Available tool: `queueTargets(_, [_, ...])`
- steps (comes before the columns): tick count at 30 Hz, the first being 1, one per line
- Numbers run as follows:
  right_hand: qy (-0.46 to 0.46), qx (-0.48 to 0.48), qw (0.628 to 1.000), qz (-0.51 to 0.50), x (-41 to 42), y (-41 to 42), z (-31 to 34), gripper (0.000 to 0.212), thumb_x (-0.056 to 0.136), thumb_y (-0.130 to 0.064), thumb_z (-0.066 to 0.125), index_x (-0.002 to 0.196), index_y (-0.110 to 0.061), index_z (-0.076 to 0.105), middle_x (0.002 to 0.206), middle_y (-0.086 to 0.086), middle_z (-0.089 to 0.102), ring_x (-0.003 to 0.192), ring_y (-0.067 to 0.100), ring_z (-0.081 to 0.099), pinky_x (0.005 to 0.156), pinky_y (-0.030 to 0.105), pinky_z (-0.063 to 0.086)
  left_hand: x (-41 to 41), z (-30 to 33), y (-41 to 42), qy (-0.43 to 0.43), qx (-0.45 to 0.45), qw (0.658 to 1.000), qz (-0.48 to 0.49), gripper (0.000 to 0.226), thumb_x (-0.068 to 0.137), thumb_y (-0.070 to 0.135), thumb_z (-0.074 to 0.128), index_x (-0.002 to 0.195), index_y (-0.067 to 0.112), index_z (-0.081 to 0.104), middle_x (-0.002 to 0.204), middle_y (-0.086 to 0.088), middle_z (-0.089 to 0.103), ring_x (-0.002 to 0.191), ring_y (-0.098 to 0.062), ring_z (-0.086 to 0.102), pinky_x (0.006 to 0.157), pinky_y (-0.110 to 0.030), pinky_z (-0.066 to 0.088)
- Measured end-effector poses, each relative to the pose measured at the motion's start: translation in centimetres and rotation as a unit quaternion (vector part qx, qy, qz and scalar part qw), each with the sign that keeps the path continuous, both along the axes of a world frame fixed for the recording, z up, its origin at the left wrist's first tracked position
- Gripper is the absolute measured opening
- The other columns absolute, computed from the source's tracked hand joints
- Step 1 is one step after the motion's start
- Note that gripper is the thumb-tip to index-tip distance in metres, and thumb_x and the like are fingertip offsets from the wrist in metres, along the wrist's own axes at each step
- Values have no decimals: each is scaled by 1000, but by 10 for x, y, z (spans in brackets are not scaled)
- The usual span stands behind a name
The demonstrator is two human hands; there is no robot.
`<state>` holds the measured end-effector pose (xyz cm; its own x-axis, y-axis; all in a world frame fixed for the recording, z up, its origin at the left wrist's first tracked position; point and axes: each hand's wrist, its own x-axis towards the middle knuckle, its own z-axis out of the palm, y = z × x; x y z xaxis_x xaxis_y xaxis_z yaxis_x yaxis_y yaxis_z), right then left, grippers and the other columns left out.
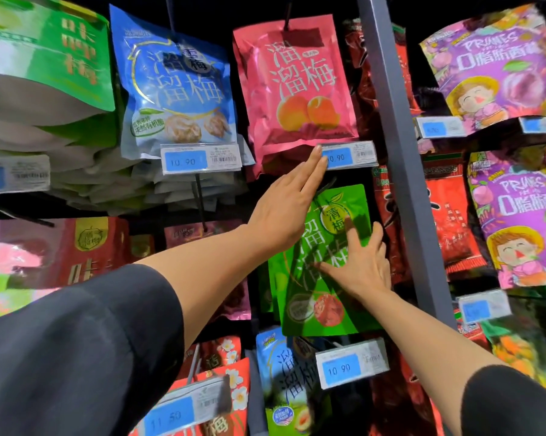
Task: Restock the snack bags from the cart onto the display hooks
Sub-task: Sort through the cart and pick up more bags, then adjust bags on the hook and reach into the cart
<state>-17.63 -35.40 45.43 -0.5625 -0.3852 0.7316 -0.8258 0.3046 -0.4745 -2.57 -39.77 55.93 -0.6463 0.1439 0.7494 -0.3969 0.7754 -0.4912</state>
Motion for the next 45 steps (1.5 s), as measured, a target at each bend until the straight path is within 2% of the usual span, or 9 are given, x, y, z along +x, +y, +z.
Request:
queueTargets(6, [6,15,999,37,29,29,-15,93,88,-54,59,154,-27,-1,159,18,-12,148,30,-6,118,42,13,5,-25,12,-8,47,998,36,92,78,3,52,153,13,0,162,-3,-5,149,-19,0,119,-41,19])
queueTargets(12, [25,26,999,11,64,98,-57,77,91,-35,59,154,-20,16,155,15,24,144,28,22,112,41,28,4,-127,51,-36,199,972,-116,77,88,10,55,152,8,14,161,-10,10,149,-23,5,120,-29,4])
queueTargets(16, [6,78,995,-68,67,157,-127,71,88,-23,62,149,-7,29,141,17,42,131,32,40,107,38,31,-5,-231,98,-39,332,894,-297,65,86,2,58,146,4,34,153,-13,34,143,-24,29,114,-19,10])
queueTargets(20, [-89,170,970,-150,65,227,-217,65,90,-30,61,145,-9,33,140,15,43,130,31,41,104,39,33,-6,-340,154,-102,490,790,-354,60,85,-3,59,141,5,40,143,-11,46,132,-25,42,104,-13,21])
queueTargets(28, [-348,308,851,-243,55,375,-408,49,86,-41,65,124,-11,54,123,18,59,116,35,56,90,38,45,-11,-549,234,-314,684,630,-190,54,81,17,60,130,-1,47,125,-19,55,119,-34,51,95,-33,38])
queueTargets(32, [-440,354,790,-238,48,411,-487,51,87,-39,66,120,-2,54,125,22,58,114,36,56,89,38,47,-29,-609,241,-298,778,546,-89,54,82,21,63,129,-1,48,124,-19,57,113,-36,57,94,-41,46])
queueTargets(38, [-470,359,795,-135,5,371,-552,37,88,-27,66,116,-3,59,116,19,65,109,33,59,80,34,44,-66,-643,220,-193,865,448,116,55,82,19,72,125,-3,46,118,-20,57,110,-36,58,84,-31,46])
queueTargets(43, [-453,355,817,-36,-45,315,-581,33,89,-33,65,106,-5,60,103,18,65,98,33,60,72,33,40,-89,-671,213,-118,881,402,218,43,88,20,62,124,-2,51,121,-15,58,112,-33,59,82,-28,47])
queueTargets(45, [-443,356,823,-9,-59,298,-591,35,88,-33,66,105,-4,58,104,21,63,99,35,59,75,37,40,-93,-687,214,-99,877,410,230,58,78,39,64,126,8,53,125,-15,57,114,-31,57,91,-31,48])
